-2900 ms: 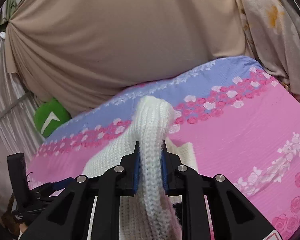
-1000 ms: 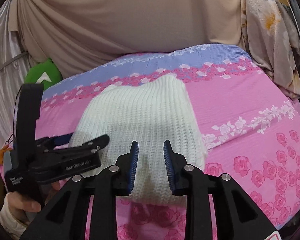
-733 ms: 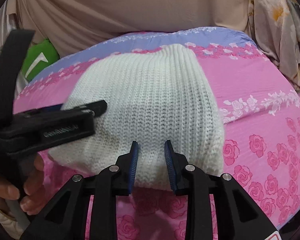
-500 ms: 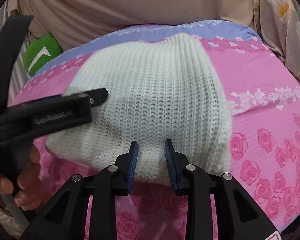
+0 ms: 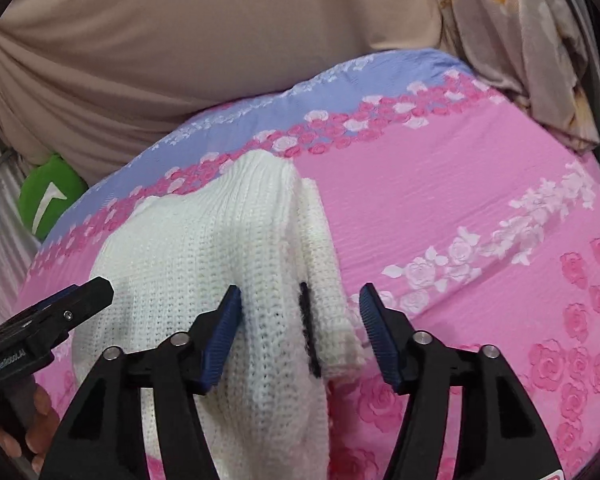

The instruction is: Fold small clothes

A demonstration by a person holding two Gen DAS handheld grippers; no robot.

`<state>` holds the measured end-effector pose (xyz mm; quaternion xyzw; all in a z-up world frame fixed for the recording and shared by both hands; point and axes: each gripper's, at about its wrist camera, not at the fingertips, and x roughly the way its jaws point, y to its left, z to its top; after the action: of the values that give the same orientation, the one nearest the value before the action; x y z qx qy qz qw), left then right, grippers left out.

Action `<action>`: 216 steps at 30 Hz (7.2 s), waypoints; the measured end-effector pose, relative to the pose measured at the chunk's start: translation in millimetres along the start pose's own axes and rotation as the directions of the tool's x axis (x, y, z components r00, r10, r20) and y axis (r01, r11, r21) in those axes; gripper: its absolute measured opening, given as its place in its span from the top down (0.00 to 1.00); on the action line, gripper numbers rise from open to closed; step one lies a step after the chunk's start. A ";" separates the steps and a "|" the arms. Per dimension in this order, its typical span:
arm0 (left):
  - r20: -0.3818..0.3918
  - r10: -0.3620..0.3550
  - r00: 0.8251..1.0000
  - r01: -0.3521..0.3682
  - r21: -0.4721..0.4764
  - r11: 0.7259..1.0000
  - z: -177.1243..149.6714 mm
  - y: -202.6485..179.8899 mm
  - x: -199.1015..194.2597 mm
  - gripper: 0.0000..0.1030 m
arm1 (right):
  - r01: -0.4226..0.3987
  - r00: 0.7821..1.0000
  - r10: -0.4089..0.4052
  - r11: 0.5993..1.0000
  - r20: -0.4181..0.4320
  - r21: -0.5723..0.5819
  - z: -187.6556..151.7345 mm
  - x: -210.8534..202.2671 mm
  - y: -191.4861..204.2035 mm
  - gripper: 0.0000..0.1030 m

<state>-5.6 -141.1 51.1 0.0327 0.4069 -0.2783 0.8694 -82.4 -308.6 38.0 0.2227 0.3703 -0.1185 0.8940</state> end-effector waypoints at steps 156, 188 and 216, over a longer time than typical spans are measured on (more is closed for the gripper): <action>0.011 0.386 0.923 -0.380 -0.143 0.914 -40.6 183.1 -24.9 0.09 | 0.069 0.997 -0.061 0.962 0.038 -0.266 -61.6 79.7 195.7 0.94; 0.029 0.400 0.916 -0.393 -0.127 0.911 -63.9 153.0 -19.1 0.09 | 0.224 0.975 -0.209 0.926 0.080 -0.303 -90.7 76.3 207.3 0.51; 0.024 0.416 0.909 -0.412 -0.101 0.906 -62.2 148.5 -16.0 0.11 | 0.249 0.968 -0.237 0.924 0.076 -0.291 -92.9 79.5 210.7 0.51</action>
<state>19.1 9.0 -3.9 0.0714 0.3837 -0.0690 0.9181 -4.1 -83.3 -11.7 0.0351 0.3911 -0.1755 0.9028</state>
